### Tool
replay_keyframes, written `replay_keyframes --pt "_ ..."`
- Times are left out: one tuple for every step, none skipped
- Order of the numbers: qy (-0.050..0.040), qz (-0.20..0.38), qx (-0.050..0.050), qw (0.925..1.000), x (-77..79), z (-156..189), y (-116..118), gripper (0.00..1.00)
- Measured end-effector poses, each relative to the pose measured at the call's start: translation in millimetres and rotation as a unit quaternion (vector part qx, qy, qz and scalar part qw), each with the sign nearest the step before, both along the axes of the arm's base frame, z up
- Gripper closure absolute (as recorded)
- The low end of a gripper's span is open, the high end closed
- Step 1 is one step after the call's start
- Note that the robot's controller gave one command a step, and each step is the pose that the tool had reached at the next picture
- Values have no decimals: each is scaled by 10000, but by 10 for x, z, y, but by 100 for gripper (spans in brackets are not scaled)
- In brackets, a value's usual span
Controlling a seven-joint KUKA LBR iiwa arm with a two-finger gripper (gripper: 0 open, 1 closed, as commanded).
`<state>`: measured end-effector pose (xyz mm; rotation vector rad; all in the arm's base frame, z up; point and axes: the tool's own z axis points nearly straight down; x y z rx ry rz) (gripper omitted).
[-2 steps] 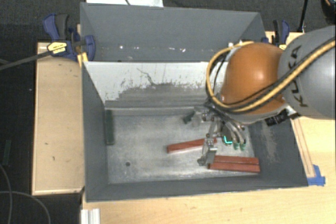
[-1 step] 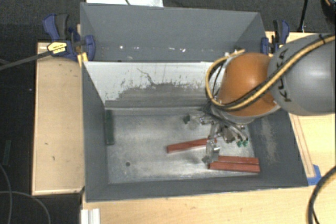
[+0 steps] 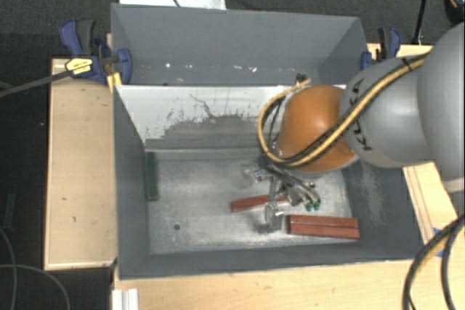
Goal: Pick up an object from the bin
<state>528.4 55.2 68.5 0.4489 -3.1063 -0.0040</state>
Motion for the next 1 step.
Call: replay_keyframes --pt "-14 -41 -4 10000 10 19 -22 100"
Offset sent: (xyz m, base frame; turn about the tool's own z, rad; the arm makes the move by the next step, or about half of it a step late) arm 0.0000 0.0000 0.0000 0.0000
